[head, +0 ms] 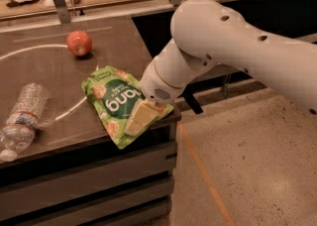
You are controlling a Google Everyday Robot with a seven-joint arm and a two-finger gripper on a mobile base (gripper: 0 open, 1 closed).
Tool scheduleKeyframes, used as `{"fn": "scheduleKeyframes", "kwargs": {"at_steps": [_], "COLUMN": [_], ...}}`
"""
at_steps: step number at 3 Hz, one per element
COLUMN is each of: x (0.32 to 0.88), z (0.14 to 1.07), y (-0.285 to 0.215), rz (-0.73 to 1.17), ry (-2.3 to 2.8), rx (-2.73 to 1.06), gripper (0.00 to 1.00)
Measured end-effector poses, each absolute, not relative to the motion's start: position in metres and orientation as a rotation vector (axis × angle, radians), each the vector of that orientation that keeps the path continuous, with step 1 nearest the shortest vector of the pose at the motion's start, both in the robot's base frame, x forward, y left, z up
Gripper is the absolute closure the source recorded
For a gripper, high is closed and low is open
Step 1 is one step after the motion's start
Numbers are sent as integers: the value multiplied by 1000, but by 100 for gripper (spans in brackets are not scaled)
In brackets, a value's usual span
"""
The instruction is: Move green rice chip bag near apple
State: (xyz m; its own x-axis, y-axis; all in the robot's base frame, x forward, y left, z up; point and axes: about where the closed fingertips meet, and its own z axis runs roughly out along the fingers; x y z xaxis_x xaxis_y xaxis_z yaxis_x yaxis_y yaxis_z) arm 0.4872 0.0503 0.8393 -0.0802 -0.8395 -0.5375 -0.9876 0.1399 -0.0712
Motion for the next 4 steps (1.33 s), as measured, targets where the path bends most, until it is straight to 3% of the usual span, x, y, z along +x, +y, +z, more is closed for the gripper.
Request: {"fn": "scheduleKeyframes", "kwargs": {"at_steps": [2, 3, 4], "x": [484, 484, 484], "z": [836, 837, 837], "y": [48, 48, 48], "rz": [446, 447, 447], "ry": [2007, 2007, 2007], "rx": [-1735, -1735, -1735], "gripper": [85, 100, 100]}}
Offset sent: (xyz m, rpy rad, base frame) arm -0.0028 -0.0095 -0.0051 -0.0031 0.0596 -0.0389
